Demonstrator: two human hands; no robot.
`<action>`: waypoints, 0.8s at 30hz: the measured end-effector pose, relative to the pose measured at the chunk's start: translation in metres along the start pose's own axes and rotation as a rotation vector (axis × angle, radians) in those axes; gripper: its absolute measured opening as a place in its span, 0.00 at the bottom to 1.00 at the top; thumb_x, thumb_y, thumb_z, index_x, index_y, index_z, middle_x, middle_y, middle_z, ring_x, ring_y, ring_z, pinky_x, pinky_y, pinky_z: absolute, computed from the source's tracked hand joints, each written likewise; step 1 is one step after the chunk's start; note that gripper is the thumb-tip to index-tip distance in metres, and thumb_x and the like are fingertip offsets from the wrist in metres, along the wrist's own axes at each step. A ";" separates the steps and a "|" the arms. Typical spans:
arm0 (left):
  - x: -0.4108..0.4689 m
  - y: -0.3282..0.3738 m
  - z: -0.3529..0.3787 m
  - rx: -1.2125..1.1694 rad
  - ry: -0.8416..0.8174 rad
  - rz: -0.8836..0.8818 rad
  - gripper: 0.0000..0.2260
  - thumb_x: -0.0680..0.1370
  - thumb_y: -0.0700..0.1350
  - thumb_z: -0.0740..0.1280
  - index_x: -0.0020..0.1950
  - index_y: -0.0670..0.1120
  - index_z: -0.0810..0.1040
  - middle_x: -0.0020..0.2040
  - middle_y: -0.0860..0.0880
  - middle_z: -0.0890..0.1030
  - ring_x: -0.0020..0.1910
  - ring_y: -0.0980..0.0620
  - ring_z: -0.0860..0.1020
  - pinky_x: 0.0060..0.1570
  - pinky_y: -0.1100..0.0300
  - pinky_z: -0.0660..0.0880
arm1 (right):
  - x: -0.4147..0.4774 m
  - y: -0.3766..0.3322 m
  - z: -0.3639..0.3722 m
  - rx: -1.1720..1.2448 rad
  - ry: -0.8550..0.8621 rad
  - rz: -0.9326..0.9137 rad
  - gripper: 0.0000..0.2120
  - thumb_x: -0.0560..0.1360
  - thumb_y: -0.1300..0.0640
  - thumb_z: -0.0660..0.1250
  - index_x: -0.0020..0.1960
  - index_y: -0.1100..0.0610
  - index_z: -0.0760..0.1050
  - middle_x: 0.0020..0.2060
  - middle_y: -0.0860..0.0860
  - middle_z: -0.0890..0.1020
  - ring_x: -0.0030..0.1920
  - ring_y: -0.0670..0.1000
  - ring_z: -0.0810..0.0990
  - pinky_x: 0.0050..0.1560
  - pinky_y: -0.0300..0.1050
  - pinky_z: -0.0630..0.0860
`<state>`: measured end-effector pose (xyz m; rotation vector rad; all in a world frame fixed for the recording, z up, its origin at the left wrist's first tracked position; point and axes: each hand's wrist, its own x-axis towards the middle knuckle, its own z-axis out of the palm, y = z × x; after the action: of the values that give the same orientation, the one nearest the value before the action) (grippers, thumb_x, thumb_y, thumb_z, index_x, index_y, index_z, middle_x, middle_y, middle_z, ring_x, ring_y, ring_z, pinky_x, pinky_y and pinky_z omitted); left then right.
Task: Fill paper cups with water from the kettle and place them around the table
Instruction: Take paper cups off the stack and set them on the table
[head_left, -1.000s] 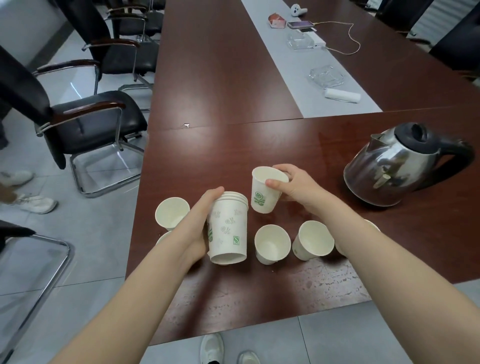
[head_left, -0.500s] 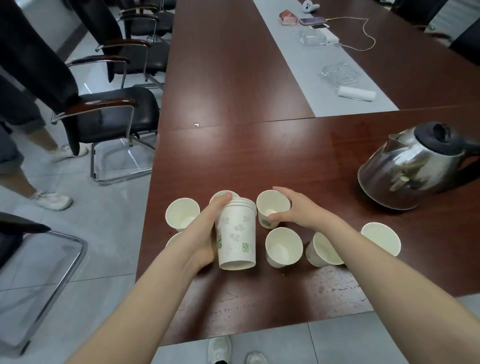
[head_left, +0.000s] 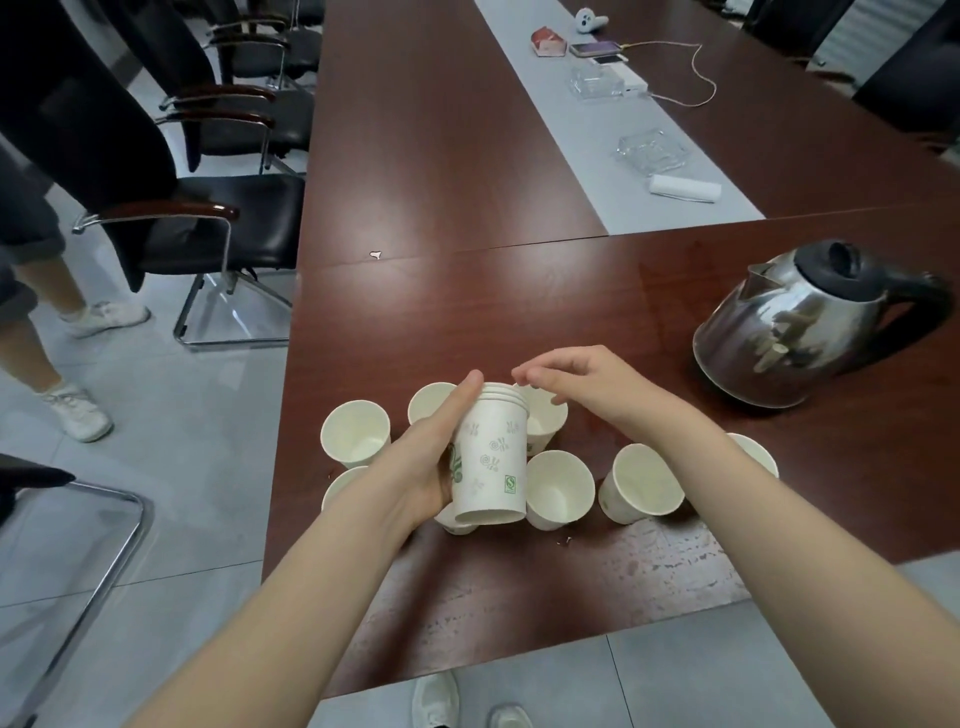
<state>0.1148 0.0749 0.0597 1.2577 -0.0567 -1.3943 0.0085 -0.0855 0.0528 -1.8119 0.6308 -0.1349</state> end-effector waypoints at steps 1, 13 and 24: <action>0.000 0.001 0.002 0.009 -0.015 -0.004 0.17 0.75 0.57 0.65 0.48 0.43 0.78 0.35 0.46 0.84 0.32 0.50 0.83 0.29 0.58 0.79 | -0.002 -0.005 0.001 -0.003 -0.032 -0.010 0.06 0.77 0.55 0.67 0.47 0.48 0.82 0.44 0.41 0.84 0.49 0.41 0.78 0.50 0.41 0.74; 0.000 0.008 0.009 0.073 -0.113 -0.061 0.16 0.77 0.54 0.64 0.46 0.42 0.79 0.32 0.46 0.83 0.29 0.51 0.82 0.27 0.60 0.78 | -0.017 -0.016 0.007 0.066 0.018 -0.067 0.08 0.76 0.61 0.67 0.39 0.54 0.80 0.33 0.43 0.80 0.35 0.39 0.75 0.41 0.36 0.72; 0.019 0.006 0.048 0.110 -0.047 -0.089 0.17 0.75 0.55 0.66 0.49 0.41 0.79 0.39 0.43 0.81 0.39 0.46 0.79 0.45 0.52 0.77 | -0.025 -0.001 -0.019 0.108 0.124 -0.067 0.10 0.78 0.63 0.64 0.38 0.55 0.78 0.28 0.42 0.79 0.33 0.41 0.75 0.41 0.35 0.72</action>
<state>0.0921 0.0301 0.0722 1.3322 -0.1124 -1.5152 -0.0199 -0.0899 0.0657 -1.7306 0.6379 -0.3221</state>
